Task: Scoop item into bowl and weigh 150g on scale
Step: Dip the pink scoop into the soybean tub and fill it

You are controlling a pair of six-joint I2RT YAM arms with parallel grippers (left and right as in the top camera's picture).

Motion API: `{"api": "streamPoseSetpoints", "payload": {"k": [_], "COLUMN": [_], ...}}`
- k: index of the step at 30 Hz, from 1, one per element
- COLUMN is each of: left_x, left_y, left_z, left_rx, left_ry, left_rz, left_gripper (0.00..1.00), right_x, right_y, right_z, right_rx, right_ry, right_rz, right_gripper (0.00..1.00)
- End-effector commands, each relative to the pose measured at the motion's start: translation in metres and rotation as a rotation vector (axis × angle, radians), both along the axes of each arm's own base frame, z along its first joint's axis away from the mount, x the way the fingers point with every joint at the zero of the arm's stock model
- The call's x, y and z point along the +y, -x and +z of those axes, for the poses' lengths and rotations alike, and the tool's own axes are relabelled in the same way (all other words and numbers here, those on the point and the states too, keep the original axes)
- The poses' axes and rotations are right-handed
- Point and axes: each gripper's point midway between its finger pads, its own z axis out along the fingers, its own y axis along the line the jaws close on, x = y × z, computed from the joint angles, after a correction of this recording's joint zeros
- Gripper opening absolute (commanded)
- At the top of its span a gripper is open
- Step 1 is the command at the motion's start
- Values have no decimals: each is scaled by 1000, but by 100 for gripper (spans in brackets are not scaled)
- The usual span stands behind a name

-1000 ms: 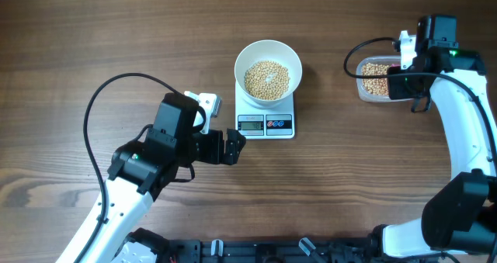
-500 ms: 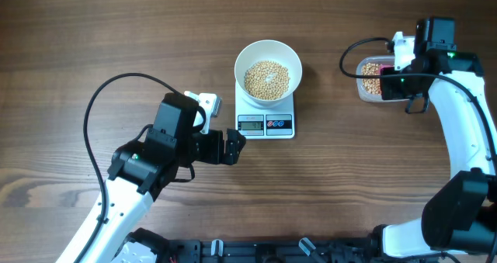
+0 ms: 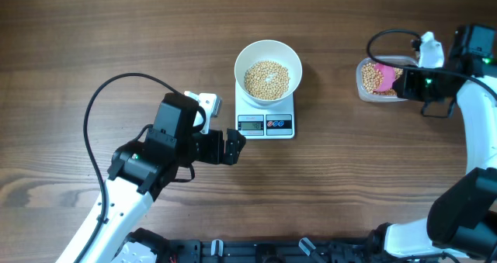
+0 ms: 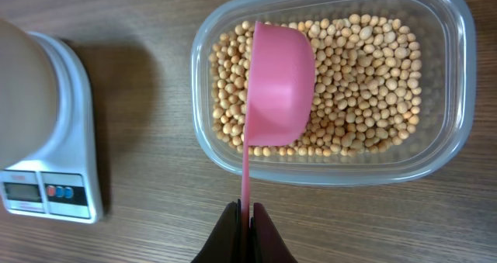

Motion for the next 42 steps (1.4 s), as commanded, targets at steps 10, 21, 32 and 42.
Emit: {"api": "streamPoseSetpoints", "payload": {"k": [10,21,32,42], "left_x": [-1,-1,-1,-1], "left_y": [-3,-3,-3,-3], "left_z": [4,4,4,4], "left_rx": [-17,-17,-17,-17], "left_ry": [3,3,3,3], "left_rz": [-15,-15,-15,-15], "left_gripper": [100,100,100,100], "right_x": [14,-13,-21,-42], "right_y": [8,11,10,14], "right_z": [-19,-26,-15,-10], "right_rx": [14,-11,-65,-91], "right_ry": [-231,-418,-627,-668], "right_rz": [13,-93,-148,-225], "right_gripper": [4,4,4,4]}}
